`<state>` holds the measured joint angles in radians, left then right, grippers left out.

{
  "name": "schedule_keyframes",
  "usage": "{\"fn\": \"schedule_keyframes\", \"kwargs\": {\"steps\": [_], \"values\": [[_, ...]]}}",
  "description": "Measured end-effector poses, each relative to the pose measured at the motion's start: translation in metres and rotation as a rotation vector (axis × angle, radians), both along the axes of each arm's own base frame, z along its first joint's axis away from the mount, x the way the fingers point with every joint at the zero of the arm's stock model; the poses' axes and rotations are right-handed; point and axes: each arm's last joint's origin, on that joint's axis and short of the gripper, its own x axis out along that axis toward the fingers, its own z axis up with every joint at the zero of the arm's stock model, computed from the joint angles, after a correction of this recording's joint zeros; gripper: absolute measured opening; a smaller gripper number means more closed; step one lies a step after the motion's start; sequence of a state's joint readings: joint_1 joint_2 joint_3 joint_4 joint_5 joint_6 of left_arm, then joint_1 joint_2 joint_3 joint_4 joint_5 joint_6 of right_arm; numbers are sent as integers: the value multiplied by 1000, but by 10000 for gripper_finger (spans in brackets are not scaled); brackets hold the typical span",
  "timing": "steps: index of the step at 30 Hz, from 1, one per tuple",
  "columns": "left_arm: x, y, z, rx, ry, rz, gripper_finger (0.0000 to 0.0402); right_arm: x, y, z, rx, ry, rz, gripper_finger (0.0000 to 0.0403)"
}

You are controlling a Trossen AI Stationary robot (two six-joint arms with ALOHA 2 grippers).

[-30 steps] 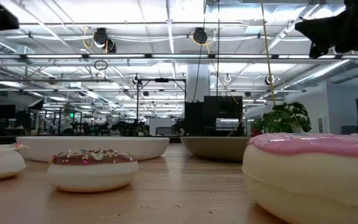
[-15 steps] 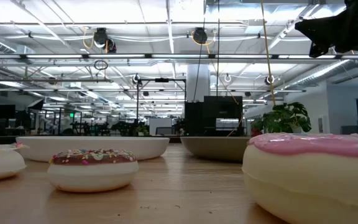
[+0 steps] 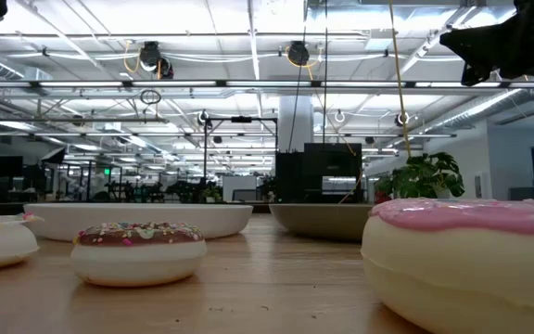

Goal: Pick & Place donuts
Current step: Put the small orange donut on the white plate

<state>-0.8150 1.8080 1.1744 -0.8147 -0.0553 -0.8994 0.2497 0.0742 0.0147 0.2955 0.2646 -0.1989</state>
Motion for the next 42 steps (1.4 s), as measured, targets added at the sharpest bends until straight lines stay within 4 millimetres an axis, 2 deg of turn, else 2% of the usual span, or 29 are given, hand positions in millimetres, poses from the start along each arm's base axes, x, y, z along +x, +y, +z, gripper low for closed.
{"fn": "schedule_keyframes", "kwargs": {"steps": [12,23,37,40,42], "values": [[0,1,-1,18,-14,-5,218,0,0,0,0,0,0,4],[-7,7,-14,28,32,19,218,0,0,0,2,0,1,4],[-12,14,-33,14,-17,39,218,0,0,0,3,0,1,4],[-13,14,-34,20,-19,39,206,0,0,0,3,0,1,4],[-13,14,-34,23,-17,40,182,0,0,0,3,0,1,4]]}}
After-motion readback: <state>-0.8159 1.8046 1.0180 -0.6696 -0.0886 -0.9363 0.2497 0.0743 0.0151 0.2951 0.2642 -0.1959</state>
